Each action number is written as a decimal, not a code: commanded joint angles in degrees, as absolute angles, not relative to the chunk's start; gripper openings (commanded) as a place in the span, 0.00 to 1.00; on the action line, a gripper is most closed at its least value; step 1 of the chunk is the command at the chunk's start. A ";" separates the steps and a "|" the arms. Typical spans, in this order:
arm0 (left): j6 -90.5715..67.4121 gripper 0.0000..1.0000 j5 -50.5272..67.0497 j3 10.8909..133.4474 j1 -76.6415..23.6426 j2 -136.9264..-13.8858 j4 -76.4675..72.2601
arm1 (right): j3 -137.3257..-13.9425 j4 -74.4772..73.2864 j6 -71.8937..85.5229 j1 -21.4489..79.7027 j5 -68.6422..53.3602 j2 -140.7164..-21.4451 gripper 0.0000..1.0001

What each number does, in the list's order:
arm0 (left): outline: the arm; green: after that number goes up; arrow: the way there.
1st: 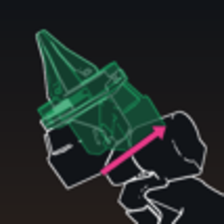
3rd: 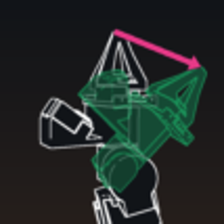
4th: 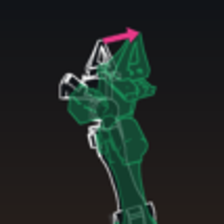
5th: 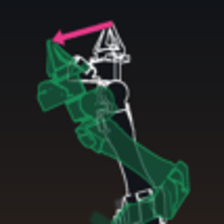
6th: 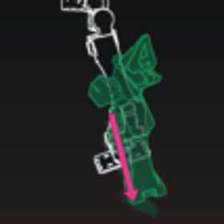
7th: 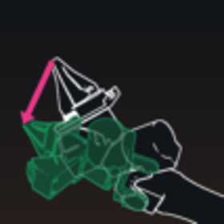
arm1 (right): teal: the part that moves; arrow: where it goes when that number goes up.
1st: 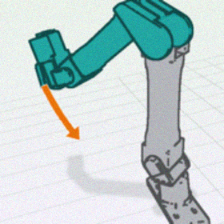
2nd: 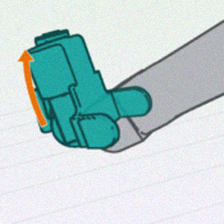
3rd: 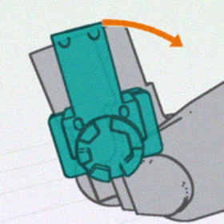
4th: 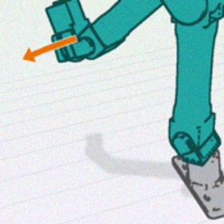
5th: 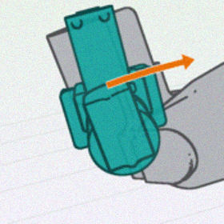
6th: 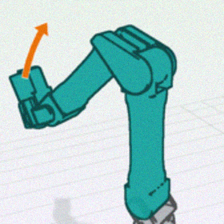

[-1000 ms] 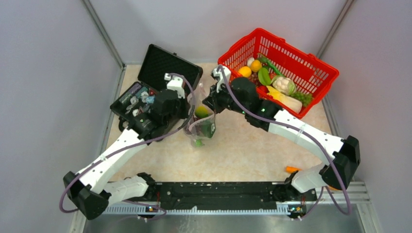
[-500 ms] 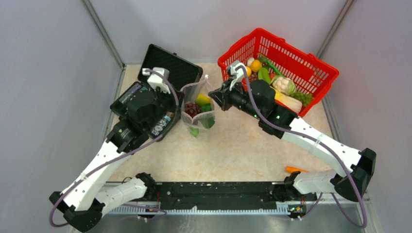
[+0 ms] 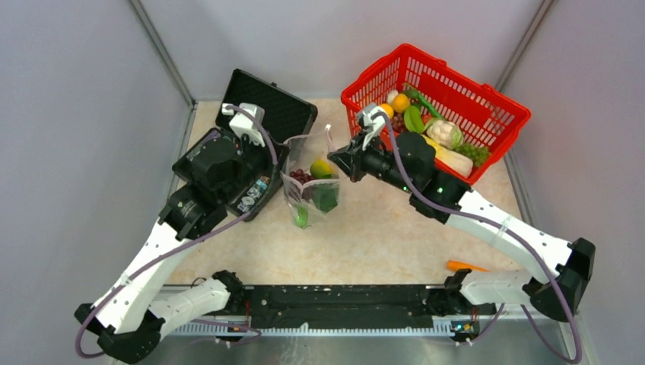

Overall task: Place the food in the zip-top bag and seal the zipper
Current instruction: Adjust the zipper food storage bag at the center of the board, then pick up the fake vegetable from the bin.

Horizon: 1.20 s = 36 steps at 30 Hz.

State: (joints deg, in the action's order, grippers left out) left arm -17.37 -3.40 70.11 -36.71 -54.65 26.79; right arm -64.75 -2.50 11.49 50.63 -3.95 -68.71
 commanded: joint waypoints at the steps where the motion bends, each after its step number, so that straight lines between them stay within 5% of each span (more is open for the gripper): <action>1: -18.36 0.00 -9.79 67.89 -36.62 -62.07 28.16 | -71.11 -9.62 10.30 50.37 -2.29 -76.60 0.00; 3: -19.84 0.00 -4.58 71.55 -36.72 -64.17 31.05 | -75.16 -14.57 10.46 50.43 -2.44 -79.91 0.00; 7: -17.32 0.00 2.49 67.88 -36.92 -55.32 16.96 | -68.74 -1.10 10.51 50.56 -10.45 -73.70 0.00; 10: -16.47 0.00 -2.50 69.58 -36.84 -54.49 20.64 | -69.38 -3.53 9.44 50.50 -8.26 -72.34 0.18; 14: -18.07 0.00 -0.53 67.37 -36.86 -54.42 20.08 | -73.89 -14.65 7.42 50.23 0.97 -73.35 0.55; 17: -21.21 0.00 3.20 65.12 -36.87 -54.84 15.72 | -76.07 -18.03 5.91 49.90 4.43 -71.80 0.66; 25: -22.83 0.00 -1.17 64.67 -36.84 -55.58 14.85 | -76.64 -18.67 3.78 46.64 14.31 -62.61 0.70; 30: -21.57 0.00 -4.01 64.82 -36.84 -54.73 16.32 | -76.24 -18.88 7.03 33.57 12.44 -60.55 0.70; 36: -22.47 0.00 2.88 65.22 -36.89 -57.06 16.61 | -83.54 -24.51 11.67 14.69 4.35 -72.50 0.69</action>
State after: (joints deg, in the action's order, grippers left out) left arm -21.54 -1.54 64.20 -36.80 -56.53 20.64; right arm -78.70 -20.93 7.88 23.53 9.30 -64.53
